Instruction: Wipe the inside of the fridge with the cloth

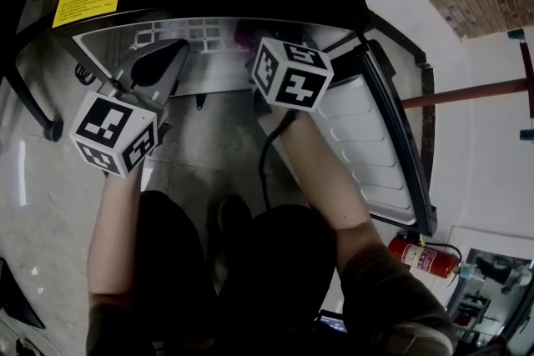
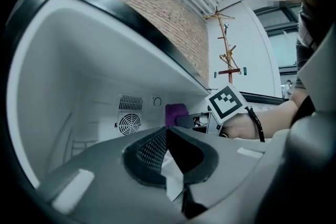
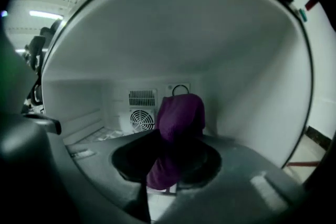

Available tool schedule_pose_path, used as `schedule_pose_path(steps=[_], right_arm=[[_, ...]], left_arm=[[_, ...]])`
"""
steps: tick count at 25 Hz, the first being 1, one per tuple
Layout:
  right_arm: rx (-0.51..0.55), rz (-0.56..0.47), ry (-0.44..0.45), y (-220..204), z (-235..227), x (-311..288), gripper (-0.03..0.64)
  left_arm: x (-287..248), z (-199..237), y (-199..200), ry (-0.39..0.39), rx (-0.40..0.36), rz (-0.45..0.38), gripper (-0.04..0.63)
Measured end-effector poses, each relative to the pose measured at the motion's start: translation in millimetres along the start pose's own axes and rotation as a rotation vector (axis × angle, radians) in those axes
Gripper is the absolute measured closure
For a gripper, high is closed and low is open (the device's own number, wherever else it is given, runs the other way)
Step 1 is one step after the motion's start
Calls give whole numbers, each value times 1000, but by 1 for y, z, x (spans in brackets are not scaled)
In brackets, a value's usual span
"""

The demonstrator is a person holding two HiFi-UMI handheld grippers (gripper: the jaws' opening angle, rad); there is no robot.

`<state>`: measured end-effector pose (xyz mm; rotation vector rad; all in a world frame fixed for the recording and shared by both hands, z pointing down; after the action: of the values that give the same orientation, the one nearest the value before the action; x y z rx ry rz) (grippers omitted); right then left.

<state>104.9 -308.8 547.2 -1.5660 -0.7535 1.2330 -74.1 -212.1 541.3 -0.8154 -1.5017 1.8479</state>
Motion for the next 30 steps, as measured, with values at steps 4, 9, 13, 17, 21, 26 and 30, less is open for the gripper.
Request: schedule_pose_path(steps=[4,9,13,17,21,26,30], right_arm=[[-121,-5,-44,2,-17,5,542],[-237,79,-85,-19,-23,7,540],[-305,150,-90,-39,-22,6,540],[-450,208,-78,-57,-19,5,540],[-514,178,-27,-57,-12,6,540],[-407,119,313,-56,38,18,540],[-280,176,720,-84,110,36,540]], left_arm=[[-2,-3,-9,-18,30,16,578],[-2,-10,-19,-52,36,35,578],[5,-6,-27,-50,46,49,578],[13,-1,-42,-59,84,62,578],[22,1,-52,-94,125,26,578],[54,1,-63,-131,70,27,578],[86,12,-97,-89,93,65,578]])
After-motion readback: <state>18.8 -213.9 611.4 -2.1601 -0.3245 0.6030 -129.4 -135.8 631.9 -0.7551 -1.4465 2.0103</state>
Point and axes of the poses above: the fingertips, and each gripper's own axes: x backward along the fingers, z to its left, y out of its top, the point moved 6 cm from there along x, backward along the fingers, and after that the axes turned 1 degree about -x, right-handed, at the moved point
